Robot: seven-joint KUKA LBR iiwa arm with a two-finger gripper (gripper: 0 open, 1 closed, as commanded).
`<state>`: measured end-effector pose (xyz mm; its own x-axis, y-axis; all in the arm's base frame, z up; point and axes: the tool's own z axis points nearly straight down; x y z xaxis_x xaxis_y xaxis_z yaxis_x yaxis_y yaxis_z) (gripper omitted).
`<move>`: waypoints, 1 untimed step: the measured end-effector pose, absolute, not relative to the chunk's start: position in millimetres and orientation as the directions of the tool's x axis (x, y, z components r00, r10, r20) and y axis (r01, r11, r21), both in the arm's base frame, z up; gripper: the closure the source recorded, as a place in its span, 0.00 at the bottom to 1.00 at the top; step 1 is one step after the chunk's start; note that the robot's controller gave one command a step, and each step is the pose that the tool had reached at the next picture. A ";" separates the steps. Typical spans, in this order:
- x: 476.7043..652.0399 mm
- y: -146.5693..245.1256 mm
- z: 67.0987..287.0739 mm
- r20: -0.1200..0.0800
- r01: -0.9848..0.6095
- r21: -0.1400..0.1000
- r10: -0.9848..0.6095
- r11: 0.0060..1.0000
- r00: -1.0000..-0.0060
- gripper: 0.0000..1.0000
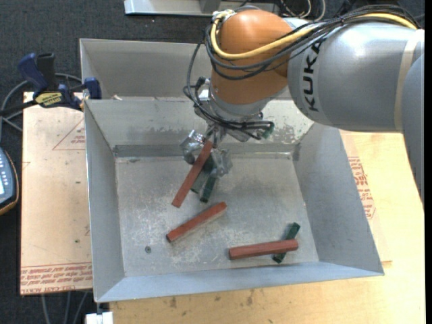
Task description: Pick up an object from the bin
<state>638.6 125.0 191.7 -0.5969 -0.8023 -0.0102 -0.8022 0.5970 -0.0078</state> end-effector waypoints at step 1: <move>601.9 129.0 253.1 -0.006 -0.910 -0.005 -0.910 0.415 -0.415 1.00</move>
Offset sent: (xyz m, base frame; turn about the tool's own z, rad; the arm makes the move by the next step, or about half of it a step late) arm -0.0377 0.0028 0.0595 -0.2147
